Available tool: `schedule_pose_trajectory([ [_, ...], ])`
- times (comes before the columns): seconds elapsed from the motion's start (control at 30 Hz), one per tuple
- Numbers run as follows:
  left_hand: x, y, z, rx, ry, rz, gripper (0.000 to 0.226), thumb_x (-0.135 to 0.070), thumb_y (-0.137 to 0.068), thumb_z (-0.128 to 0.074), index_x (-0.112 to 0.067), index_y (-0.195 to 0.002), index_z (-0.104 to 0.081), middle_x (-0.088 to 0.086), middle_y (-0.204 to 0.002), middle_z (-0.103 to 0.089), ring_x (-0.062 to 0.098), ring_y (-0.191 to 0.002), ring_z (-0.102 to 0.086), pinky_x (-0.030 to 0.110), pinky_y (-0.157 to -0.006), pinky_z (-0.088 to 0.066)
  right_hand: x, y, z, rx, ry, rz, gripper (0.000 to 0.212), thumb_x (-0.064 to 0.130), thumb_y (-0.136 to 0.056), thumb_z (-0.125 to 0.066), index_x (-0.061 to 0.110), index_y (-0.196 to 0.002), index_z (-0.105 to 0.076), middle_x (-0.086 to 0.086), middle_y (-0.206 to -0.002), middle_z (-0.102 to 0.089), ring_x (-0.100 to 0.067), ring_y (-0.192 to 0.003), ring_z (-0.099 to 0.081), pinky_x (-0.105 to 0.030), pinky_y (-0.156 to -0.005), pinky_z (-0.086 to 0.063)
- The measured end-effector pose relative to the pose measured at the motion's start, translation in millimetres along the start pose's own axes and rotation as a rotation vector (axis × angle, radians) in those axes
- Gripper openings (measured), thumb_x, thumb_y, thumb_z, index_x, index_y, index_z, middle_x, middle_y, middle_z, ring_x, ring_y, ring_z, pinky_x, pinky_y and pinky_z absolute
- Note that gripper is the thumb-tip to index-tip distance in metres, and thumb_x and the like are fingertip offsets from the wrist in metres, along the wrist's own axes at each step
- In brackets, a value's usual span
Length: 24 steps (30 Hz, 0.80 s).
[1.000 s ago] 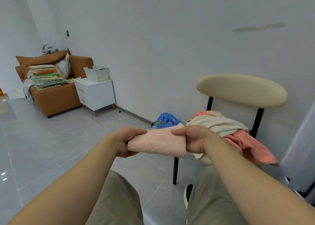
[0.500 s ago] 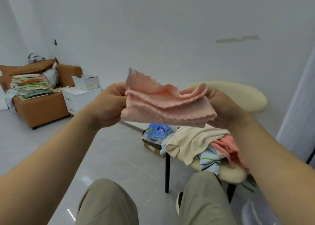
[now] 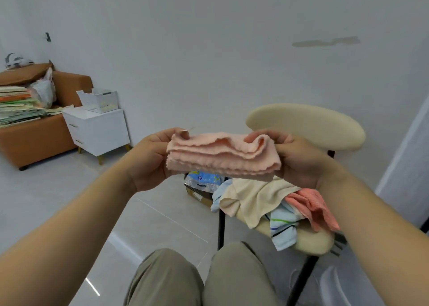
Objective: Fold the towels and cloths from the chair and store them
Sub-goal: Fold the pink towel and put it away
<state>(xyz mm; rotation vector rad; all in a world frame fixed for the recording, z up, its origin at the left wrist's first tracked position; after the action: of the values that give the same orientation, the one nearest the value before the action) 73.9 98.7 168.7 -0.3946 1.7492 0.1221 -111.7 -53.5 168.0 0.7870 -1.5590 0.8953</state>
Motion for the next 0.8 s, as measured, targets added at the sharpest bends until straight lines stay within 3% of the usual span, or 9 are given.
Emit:
schedule_pose_trajectory([
  [0.13, 28, -56, 40, -0.066, 0.076, 0.098, 0.03, 0.01, -0.091, -0.045, -0.015, -0.089, -0.062, 0.008, -0.081, -0.067, 0.019, -0.065, -0.069, 0.027, -0.051, -0.056, -29, -65, 15, -0.057, -0.008, -0.084, 0.043, -0.004, -0.096, -0.047, 0.021, -0.085, -0.081, -0.013, -0.109, -0.074, -0.026, -0.096, -0.067, -0.036, -0.079, -0.057],
  [0.23, 46, -111, 83, -0.131, 0.272, 0.165, 0.015, -0.007, -0.095, -0.049, -0.016, -0.086, -0.057, 0.002, -0.08, -0.063, 0.014, -0.063, -0.067, 0.025, -0.05, -0.055, -48, -129, 24, -0.091, -0.1, -0.109, 0.036, -0.009, -0.086, -0.052, 0.013, -0.074, -0.079, -0.014, -0.091, -0.075, -0.02, -0.075, -0.071, -0.026, -0.059, -0.058],
  [0.33, 52, -166, 135, -0.217, 0.515, 0.205, 0.004, -0.013, -0.091, -0.052, -0.013, -0.088, -0.055, 0.008, -0.113, -0.067, 0.018, -0.084, -0.072, 0.023, -0.052, -0.057, -62, -205, 25, -0.091, -0.206, -0.186, 0.012, 0.0, -0.062, -0.071, 0.01, -0.067, -0.076, -0.022, -0.093, -0.072, -0.03, -0.082, -0.071, -0.032, -0.066, -0.062],
  [0.4, 39, -188, 159, -0.28, 0.562, 0.258, 0.002, -0.012, -0.086, -0.052, -0.013, -0.086, -0.053, 0.015, -0.13, -0.063, 0.022, -0.096, -0.072, 0.022, -0.05, -0.057, -60, -247, 19, -0.102, -0.255, -0.261, 0.014, -0.001, -0.055, -0.072, 0.008, -0.066, -0.075, -0.024, -0.092, -0.072, -0.033, -0.083, -0.072, -0.035, -0.069, -0.063],
  [0.47, 12, -203, 178, -0.335, 0.58, 0.302, 0.003, -0.01, -0.086, -0.051, -0.013, -0.086, -0.053, 0.016, -0.114, -0.071, 0.021, -0.089, -0.074, 0.021, -0.051, -0.057, -43, -284, 10, -0.111, -0.282, -0.344, 0.017, -0.007, -0.063, -0.062, 0.005, -0.065, -0.074, -0.022, -0.086, -0.073, -0.03, -0.078, -0.073, -0.034, -0.066, -0.062],
  [0.53, -24, -210, 198, -0.438, 0.592, 0.358, 0.013, -0.007, -0.095, -0.044, -0.009, -0.089, -0.056, 0.012, -0.091, -0.071, 0.018, -0.074, -0.072, 0.022, -0.053, -0.058, -12, -314, -9, -0.07, -0.322, -0.452, 0.018, 0.002, -0.063, -0.057, 0.002, -0.069, -0.074, -0.019, -0.086, -0.071, -0.029, -0.079, -0.07, -0.036, -0.073, -0.059],
  [0.6, -69, -210, 216, -0.514, 0.578, 0.448, 0.02, -0.011, -0.096, -0.04, -0.004, -0.095, -0.059, 0.013, -0.096, -0.066, 0.022, -0.079, -0.068, 0.027, -0.062, -0.06, 26, -341, -31, -0.024, -0.317, -0.55, 0.023, 0.018, -0.067, -0.061, 0.0, -0.075, -0.073, -0.017, -0.089, -0.068, -0.03, -0.082, -0.063, -0.041, -0.084, -0.05],
  [0.7, -145, -200, 226, -0.543, 0.497, 0.622, 0.029, -0.034, -0.097, -0.055, -0.006, -0.102, -0.062, 0.014, -0.101, -0.064, 0.024, -0.088, -0.064, 0.033, -0.074, -0.053, 80, -368, -68, -0.001, -0.219, -0.706, 0.035, 0.042, -0.087, -0.062, 0.009, -0.076, -0.066, -0.012, -0.082, -0.06, -0.025, -0.076, -0.058, -0.036, -0.072, -0.049],
  [0.8, -211, -184, 233, -0.467, 0.271, 0.798, 0.011, -0.016, -0.088, -0.071, -0.01, -0.095, -0.066, 0.008, -0.091, -0.069, 0.016, -0.074, -0.065, 0.028, -0.068, -0.051, 121, -382, -110, 0.074, -0.056, -0.821, 0.021, 0.028, -0.084, -0.075, 0.018, -0.078, -0.057, -0.004, -0.072, -0.056, -0.016, -0.064, -0.053, -0.027, -0.056, -0.047],
])
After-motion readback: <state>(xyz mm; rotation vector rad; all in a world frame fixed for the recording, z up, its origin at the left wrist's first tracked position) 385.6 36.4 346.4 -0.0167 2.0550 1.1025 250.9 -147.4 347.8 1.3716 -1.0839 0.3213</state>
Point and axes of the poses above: each hand's wrist, its own y-axis away from the middle knuckle, its own z-axis out of the back of the hand, x = y × z, the point moved 7 cm from there along -y, towards the middle knuckle
